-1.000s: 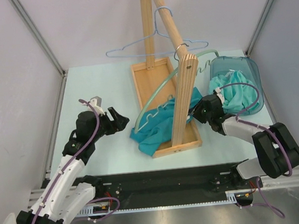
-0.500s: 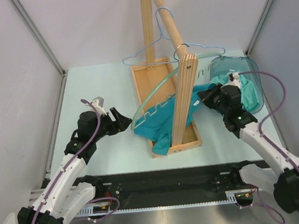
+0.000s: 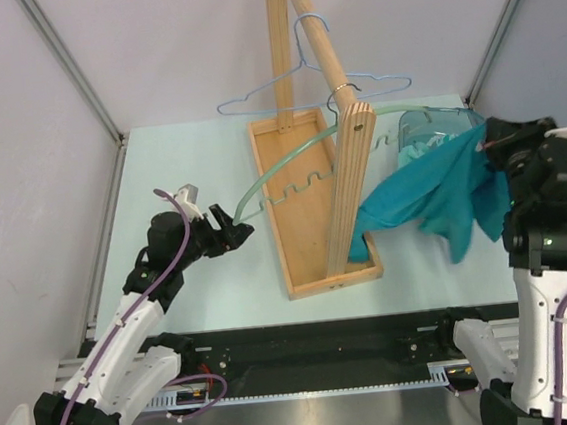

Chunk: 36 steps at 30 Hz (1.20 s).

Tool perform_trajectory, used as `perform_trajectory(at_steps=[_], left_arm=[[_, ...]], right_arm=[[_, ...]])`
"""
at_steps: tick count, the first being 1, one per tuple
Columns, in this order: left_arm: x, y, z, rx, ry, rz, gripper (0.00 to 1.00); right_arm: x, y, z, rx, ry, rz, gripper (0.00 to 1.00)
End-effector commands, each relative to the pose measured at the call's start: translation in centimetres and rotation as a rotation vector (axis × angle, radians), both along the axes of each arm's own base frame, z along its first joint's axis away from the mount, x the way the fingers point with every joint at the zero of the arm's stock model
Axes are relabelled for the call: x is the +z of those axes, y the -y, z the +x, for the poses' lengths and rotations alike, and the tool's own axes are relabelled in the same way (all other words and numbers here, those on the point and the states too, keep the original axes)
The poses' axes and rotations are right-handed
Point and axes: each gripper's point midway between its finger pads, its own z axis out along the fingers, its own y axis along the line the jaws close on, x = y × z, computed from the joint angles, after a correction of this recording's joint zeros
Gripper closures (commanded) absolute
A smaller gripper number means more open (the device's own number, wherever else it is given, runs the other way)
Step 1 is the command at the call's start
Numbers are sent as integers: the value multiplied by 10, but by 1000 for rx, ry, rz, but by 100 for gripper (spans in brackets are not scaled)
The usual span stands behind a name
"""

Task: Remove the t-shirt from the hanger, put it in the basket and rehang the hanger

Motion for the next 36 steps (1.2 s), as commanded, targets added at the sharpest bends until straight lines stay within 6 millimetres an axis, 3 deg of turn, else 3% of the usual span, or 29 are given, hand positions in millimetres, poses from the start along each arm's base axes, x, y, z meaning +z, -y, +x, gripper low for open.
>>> perform_trajectory(at_steps=[1, 3, 5, 6, 8, 9, 11, 12, 13, 17, 22, 25, 28, 29, 31, 32, 34, 35, 36], left_arm=[[13, 6, 1, -24, 29, -34, 20], [13, 7, 2, -27, 25, -35, 20], [11, 10, 3, -32, 14, -49, 20], [11, 11, 4, -33, 10, -57, 20], [10, 16, 8, -40, -4, -80, 20], [12, 18, 9, -43, -8, -94, 20], [15, 23, 12, -59, -5, -110, 20], [14, 25, 14, -64, -15, -111, 20], [18, 26, 16, -69, -9, -114, 21], [22, 30, 19, -86, -14, -115, 21], [25, 34, 22, -95, -22, -126, 21], [25, 37, 23, -101, -31, -136, 21], [26, 38, 23, -106, -36, -133, 21], [25, 38, 23, -107, -39, -128, 21], [22, 38, 22, -109, -49, -122, 21], [20, 38, 23, -109, -52, -120, 21], [17, 39, 23, -113, -61, -115, 21], [14, 40, 23, -117, -68, -110, 21], [13, 42, 23, -122, -72, -110, 21]], right_arm=[[45, 23, 11, -22, 26, -73, 100], [81, 36, 17, -33, 76, -92, 100], [103, 49, 19, -59, 91, -98, 100], [128, 54, 23, -70, 130, -110, 100], [150, 60, 24, -92, 168, -126, 100], [172, 62, 27, -93, 209, -141, 100], [194, 65, 30, -97, 250, -161, 100], [195, 72, 45, -99, 242, -160, 100], [220, 70, 37, -107, 303, -189, 100], [243, 79, 59, -96, 364, -225, 100], [244, 83, 96, -22, 427, -186, 100], [234, 81, 115, 28, 433, -134, 100], [204, 85, 138, 39, 377, -111, 100], [178, 89, 148, 34, 320, -95, 100], [154, 94, 156, 16, 286, -110, 100], [113, 97, 164, 15, 210, -85, 100], [75, 96, 171, 11, 153, -93, 100], [32, 94, 176, 17, 74, -74, 100], [6, 94, 180, 4, 28, -72, 100]])
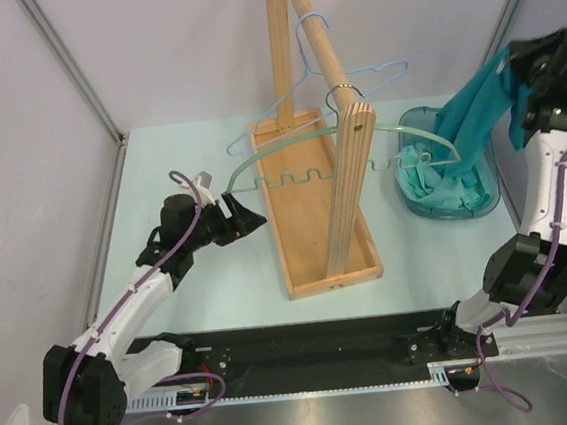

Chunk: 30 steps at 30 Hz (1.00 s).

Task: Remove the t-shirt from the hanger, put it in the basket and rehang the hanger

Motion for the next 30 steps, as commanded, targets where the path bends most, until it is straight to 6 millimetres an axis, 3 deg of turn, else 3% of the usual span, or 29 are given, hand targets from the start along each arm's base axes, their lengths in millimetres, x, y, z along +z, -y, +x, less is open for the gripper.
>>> perform_trajectory(at_steps=[1, 2, 3, 5, 6, 9, 15, 18, 19, 25, 27, 28, 30], left_arm=[[15, 11, 4, -40, 26, -22, 21], [12, 13, 5, -44, 16, -19, 21], [11, 16, 4, -56, 15, -21, 21], [7, 22, 4, -81, -5, -24, 21], [8, 26, 3, -97, -7, -26, 21], [7, 35, -2, -148, -24, -28, 21], [-2, 46, -22, -230, -37, -6, 21], [0, 48, -27, -234, -32, -33, 21], [2, 49, -29, -230, -36, -46, 21], [8, 44, -28, -195, 8, -49, 21], [11, 42, -27, -182, 30, -51, 20], [10, 42, -29, -187, 31, -53, 20], [12, 43, -30, -200, 51, -62, 20]], right_arm=[[-70, -13, 0, -2, -91, -59, 100], [-95, -21, 5, 10, -137, -48, 100], [-152, -26, 5, 20, -241, -7, 100], [-205, -37, 6, 41, -321, 50, 100], [-254, -41, 3, 43, -420, 91, 100], [-324, -53, 5, 77, -565, 149, 100], [-355, -75, 6, 120, -692, 141, 97], [-357, -83, -3, 141, -737, 138, 75], [-351, -85, -5, 148, -736, 129, 64], [-326, -93, -36, 155, -826, 45, 26], [-318, -96, -55, 154, -866, 23, 23], [-316, -93, -63, 135, -880, 0, 13], [-306, -102, -85, 153, -887, -36, 12]])
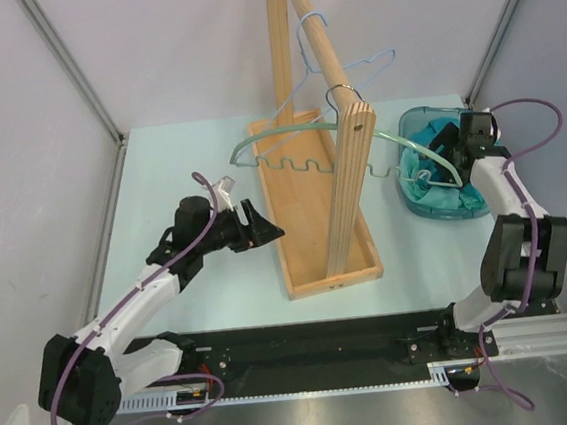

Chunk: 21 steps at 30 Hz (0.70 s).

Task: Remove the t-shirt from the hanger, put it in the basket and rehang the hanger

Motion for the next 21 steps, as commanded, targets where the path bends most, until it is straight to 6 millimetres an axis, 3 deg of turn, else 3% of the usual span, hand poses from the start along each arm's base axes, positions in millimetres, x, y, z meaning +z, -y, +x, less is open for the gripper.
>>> perform_trajectory(at_steps=[1, 6, 7, 10, 12, 16, 20, 21], left_arm=[[15, 3, -1, -15, 71, -43, 20], [21, 6, -7, -35, 134, -89, 16], [21, 8, -9, -38, 140, -96, 15], [21, 15, -21, -63, 150, -104, 12], [15, 19, -29, -66, 151, -87, 11], [7, 22, -44, -71, 138, -109, 11], [-14, 16, -55, -65, 98, -90, 11], [-17, 15, -59, -73, 94, -94, 10]], right_arm=[[34, -4, -46, 34, -24, -119, 1], [51, -44, -95, 146, 15, -145, 0], [42, -50, -106, 167, -2, -127, 0], [42, -84, -130, 260, 33, -76, 0], [43, -108, -141, 311, 64, -34, 0], [44, -136, -163, 354, 127, 41, 0], [30, -135, -183, 331, 133, 82, 1], [18, -134, -189, 327, 111, 84, 0]])
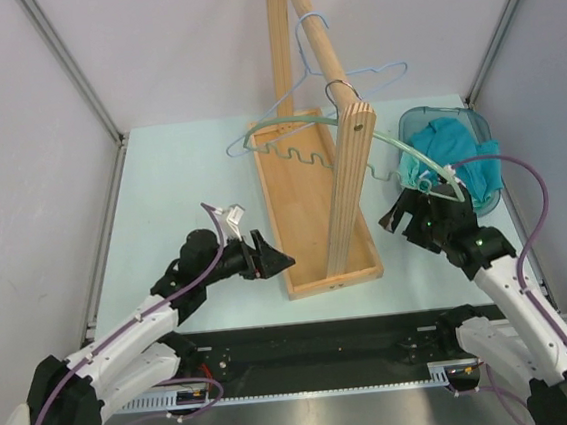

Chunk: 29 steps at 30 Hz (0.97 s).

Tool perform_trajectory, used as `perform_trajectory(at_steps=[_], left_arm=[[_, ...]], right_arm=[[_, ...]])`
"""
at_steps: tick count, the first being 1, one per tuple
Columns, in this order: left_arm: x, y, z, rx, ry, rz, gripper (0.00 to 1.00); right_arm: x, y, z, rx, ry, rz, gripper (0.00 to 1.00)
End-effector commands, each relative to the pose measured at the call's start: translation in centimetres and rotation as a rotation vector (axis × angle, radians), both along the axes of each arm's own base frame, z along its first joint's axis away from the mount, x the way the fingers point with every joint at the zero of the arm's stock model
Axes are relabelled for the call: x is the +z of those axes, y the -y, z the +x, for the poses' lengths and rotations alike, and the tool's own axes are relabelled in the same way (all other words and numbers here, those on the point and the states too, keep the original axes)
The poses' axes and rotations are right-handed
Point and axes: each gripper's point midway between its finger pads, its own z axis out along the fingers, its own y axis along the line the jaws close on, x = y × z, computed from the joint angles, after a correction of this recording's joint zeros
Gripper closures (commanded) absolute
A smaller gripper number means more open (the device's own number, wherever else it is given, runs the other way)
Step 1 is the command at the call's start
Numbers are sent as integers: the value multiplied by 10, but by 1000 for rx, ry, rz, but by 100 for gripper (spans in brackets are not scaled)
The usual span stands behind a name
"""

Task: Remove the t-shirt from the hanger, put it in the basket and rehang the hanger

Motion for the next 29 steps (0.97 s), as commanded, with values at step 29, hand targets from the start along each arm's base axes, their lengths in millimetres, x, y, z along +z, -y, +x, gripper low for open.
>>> perform_trajectory(at_steps=[29], left_arm=[[4, -26, -77, -94, 248, -420, 5]], right_arm=[[-11, -86, -63, 296, 414, 536, 0]])
